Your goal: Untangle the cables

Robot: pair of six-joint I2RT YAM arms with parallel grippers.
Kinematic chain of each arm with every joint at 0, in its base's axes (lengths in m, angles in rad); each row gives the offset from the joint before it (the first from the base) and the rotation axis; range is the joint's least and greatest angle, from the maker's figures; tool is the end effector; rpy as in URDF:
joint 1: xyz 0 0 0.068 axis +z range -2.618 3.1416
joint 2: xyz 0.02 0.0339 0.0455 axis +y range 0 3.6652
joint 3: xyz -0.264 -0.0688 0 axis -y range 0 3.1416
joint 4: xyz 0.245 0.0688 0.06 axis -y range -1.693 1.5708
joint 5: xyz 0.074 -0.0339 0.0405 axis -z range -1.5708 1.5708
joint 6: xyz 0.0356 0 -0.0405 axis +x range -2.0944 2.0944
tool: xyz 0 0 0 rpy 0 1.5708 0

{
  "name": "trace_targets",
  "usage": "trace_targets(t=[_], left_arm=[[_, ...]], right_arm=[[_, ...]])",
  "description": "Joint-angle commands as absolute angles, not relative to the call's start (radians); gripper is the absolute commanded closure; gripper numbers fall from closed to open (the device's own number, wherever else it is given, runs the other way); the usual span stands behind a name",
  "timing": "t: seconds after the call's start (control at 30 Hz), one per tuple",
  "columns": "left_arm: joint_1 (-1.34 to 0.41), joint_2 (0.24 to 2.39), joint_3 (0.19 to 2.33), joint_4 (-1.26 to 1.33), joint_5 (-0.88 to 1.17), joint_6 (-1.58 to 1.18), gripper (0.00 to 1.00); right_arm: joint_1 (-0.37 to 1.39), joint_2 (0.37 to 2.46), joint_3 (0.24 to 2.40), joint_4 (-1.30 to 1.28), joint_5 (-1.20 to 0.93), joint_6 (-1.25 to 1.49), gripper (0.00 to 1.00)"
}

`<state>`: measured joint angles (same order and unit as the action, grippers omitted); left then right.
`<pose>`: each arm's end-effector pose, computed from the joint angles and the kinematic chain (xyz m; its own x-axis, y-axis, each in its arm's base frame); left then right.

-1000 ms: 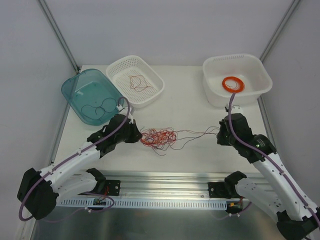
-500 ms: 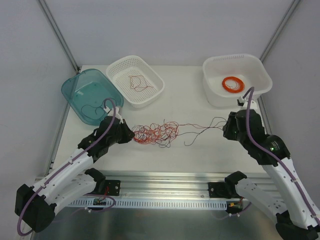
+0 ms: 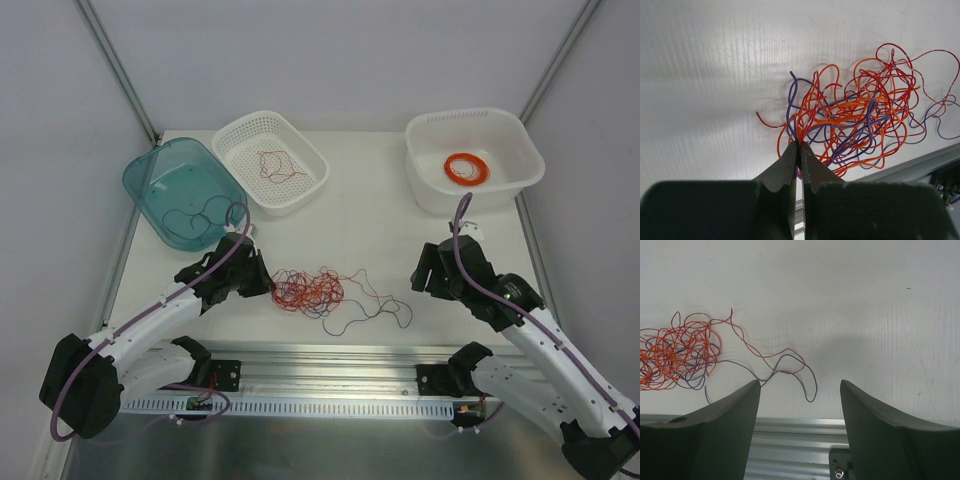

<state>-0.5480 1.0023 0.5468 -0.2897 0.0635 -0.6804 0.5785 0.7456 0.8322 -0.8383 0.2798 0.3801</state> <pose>0.1736 -0.1086 0.2078 -0.8021 -0.2460 -0.5442 0.0710 0.8655 -0.4958 0.1259 0.0705 0.2997 -0.6633 -0.0072 -0.7484 -0.1190 0.9883 0.0959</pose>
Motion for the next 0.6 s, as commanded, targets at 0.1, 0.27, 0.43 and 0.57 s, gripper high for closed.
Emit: trace_targets(t=[0.1, 0.27, 0.43, 0.57], left_arm=[[-0.538, 0.997, 0.572, -0.275, 0.095, -0.721, 0.99], [-0.540, 1.008, 0.592, -0.272, 0.101, -0.738, 0.99], [-0.541, 1.019, 0.609, -0.270, 0.109, -0.753, 0.99], [-0.540, 1.020, 0.606, -0.268, 0.120, -0.752, 0.99]], right_arm=[[0.660, 0.752, 0.839, -0.692, 0.272, 0.399, 0.31], [0.742, 0.843, 0.821, -0.667, 0.261, 0.484, 0.31], [0.892, 0.948, 0.759, -0.591, 0.311, 0.679, 0.32], [1.002, 1.084, 0.807, -0.612, 0.397, 0.779, 0.34]])
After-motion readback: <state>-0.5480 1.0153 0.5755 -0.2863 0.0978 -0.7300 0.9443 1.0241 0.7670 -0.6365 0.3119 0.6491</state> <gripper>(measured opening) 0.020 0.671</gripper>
